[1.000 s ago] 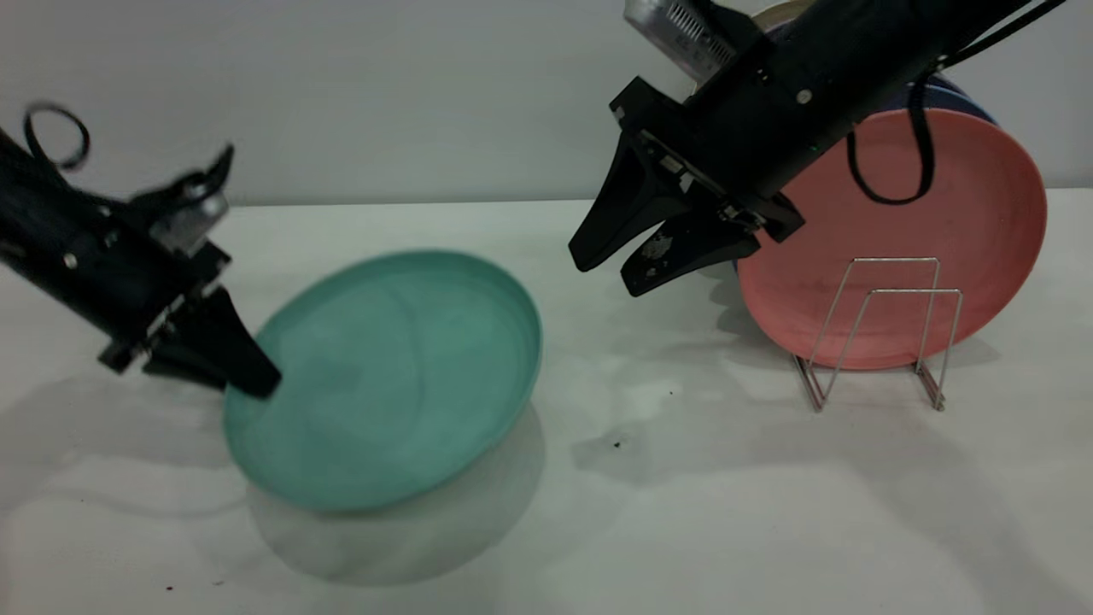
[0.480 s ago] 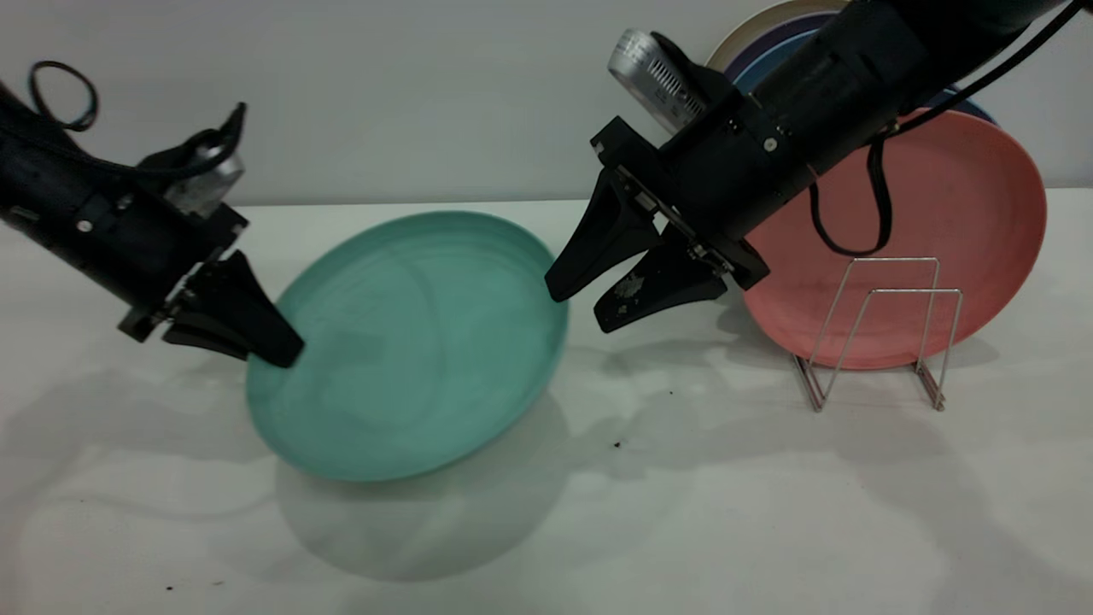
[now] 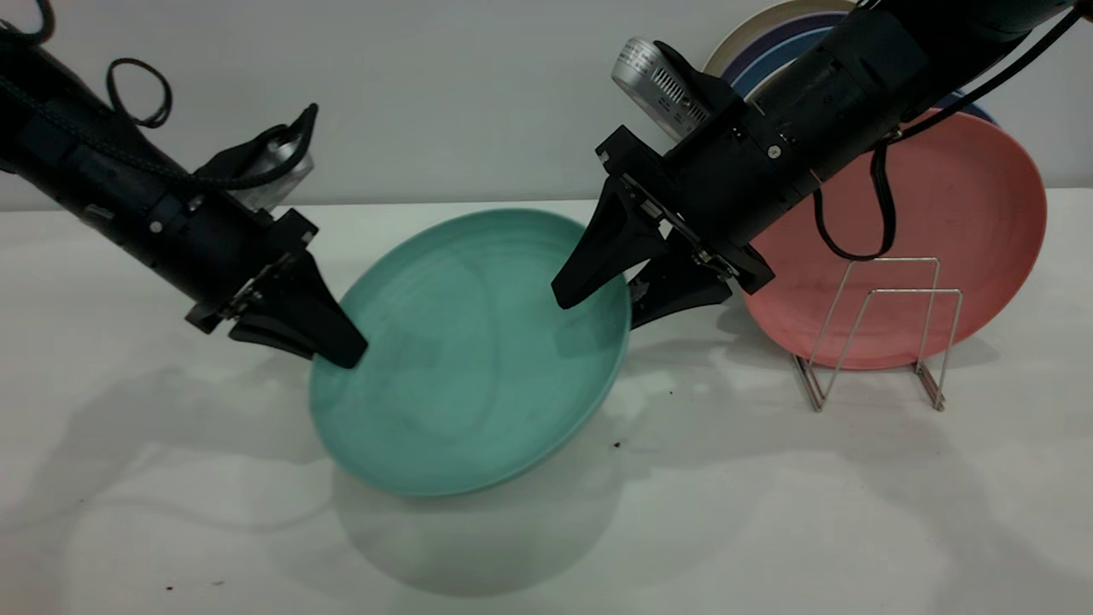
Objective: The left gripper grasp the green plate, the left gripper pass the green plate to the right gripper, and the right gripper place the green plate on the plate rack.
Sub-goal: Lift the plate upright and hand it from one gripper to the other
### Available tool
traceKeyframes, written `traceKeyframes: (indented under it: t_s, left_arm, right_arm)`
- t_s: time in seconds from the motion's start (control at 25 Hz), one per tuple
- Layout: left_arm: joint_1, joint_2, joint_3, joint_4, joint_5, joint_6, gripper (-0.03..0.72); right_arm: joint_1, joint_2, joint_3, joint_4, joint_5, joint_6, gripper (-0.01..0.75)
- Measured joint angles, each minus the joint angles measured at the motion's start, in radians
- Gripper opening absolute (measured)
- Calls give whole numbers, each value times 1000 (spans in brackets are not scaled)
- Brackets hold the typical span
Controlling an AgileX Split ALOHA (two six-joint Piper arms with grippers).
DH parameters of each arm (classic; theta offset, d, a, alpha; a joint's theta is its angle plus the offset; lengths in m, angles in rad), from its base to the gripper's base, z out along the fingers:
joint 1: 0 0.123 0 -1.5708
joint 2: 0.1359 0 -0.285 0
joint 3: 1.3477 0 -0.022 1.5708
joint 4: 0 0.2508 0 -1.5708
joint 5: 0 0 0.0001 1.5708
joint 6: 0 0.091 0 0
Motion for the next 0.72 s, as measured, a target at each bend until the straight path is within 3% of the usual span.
traceKeyframes:
  t_s: [0.12, 0.28, 0.4, 0.52, 0.72]
  left_arm:
    - [-11, 0, 0, -13, 7, 3, 18]
    - [-12, 0, 0, -28, 33, 4, 30]
    - [-12, -1, 0, -30, 35, 3, 66]
    - [-20, -1, 0, -47, 53, -10, 173]
    - [-25, -1, 0, -87, 85, -10, 489]
  right_arm:
    - [0, 0, 0, 0, -3, 0, 342]
    - [0, 0, 0, -5, -16, -1, 131]
    - [0, 1, 0, -13, -32, -11, 117]
    - [0, 2, 0, -8, -34, -28, 102]
    - [1, 2, 0, 8, -34, -87, 92]
